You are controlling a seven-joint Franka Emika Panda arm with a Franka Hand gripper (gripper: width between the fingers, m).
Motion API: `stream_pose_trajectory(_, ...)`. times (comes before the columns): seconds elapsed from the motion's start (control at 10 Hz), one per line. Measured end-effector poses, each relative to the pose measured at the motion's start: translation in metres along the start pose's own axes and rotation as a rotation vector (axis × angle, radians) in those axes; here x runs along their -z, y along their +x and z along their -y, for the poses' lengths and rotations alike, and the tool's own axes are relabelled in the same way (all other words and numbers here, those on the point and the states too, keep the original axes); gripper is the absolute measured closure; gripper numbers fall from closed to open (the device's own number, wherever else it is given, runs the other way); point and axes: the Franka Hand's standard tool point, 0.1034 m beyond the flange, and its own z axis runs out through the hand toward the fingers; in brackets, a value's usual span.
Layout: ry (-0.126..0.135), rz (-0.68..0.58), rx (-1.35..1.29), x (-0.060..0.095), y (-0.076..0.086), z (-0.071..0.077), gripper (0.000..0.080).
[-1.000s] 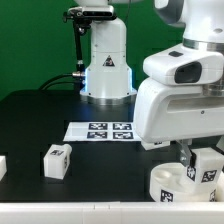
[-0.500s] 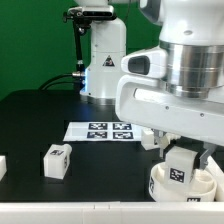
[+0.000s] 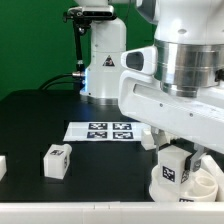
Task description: Assemble stool
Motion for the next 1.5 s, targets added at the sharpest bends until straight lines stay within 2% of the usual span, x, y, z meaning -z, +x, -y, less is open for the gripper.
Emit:
stream_pose_trajectory(0.4,-0.021,-0.011,-0.401,-0.003,0.004,-0.015,0.0463)
stream_pose_trajectory(0.7,-0.024,-0.015,-0.417,-0.003,0.003,-0.016,0.0436)
stream_pose_trajectory(0.8,-0.023,-0.014,-0.418,-0.003,0.003,-0.016,0.0254)
stream_pose_trajectory(0.9,-0.008,0.005,-0.423,0.005,0.002,-0.016,0.0254)
stream_pose_trajectory(1.0,0.005,0.024,-0.407,0.018,0.001,-0.023,0.0171)
stream_pose_trajectory(1.1,0.019,0.029,-0.395,0.032,0.002,-0.028,0.0156)
stream_pose_trajectory(1.2,0.020,0.035,-0.396,0.042,-0.004,-0.030,0.0156)
stream_pose_trajectory(1.3,0.016,0.039,-0.389,0.043,-0.009,-0.029,0.0151)
stream_pose_trajectory(1.5,0.014,0.042,-0.386,0.040,-0.009,-0.029,0.0150)
